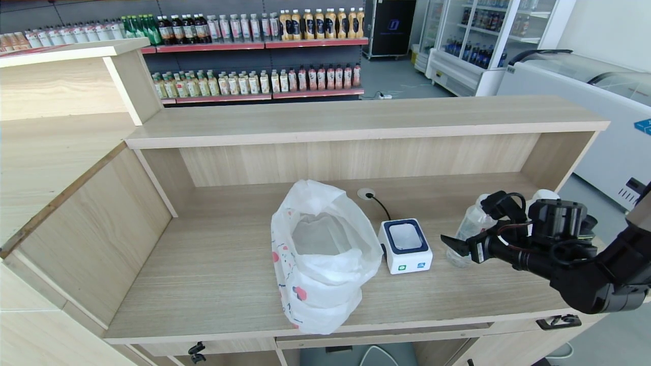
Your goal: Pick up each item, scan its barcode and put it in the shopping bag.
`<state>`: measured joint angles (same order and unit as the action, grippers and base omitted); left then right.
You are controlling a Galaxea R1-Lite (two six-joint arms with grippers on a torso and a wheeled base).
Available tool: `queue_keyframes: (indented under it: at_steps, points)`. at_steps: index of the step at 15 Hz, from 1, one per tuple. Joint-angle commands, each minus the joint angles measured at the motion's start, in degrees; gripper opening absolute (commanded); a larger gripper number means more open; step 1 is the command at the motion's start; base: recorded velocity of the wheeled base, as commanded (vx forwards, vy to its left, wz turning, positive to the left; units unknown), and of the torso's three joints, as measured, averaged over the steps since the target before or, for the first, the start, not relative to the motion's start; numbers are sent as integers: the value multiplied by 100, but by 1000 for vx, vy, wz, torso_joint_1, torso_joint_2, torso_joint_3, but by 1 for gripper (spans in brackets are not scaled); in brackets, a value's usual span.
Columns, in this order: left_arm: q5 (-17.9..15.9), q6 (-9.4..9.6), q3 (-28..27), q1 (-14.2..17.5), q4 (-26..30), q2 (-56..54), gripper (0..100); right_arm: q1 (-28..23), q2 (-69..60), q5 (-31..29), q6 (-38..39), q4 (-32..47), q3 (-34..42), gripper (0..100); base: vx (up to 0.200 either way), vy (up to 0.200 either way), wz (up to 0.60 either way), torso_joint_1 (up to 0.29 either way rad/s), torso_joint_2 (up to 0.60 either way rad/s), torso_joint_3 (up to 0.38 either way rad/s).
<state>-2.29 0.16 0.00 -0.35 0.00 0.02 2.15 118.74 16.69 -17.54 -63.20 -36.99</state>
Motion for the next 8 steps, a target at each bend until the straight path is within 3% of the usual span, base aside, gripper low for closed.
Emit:
queue_keyframes:
  at_steps: [1, 8]
  points:
    - [1, 2, 0, 0, 0, 6, 100, 58, 88, 1, 5, -17, -54, 100, 0, 0, 0, 0, 0, 0]
    - [1, 2, 0, 0, 0, 6, 100, 75, 255, 282, 14, -35, -195, 100, 0, 0, 0, 0, 0, 0]
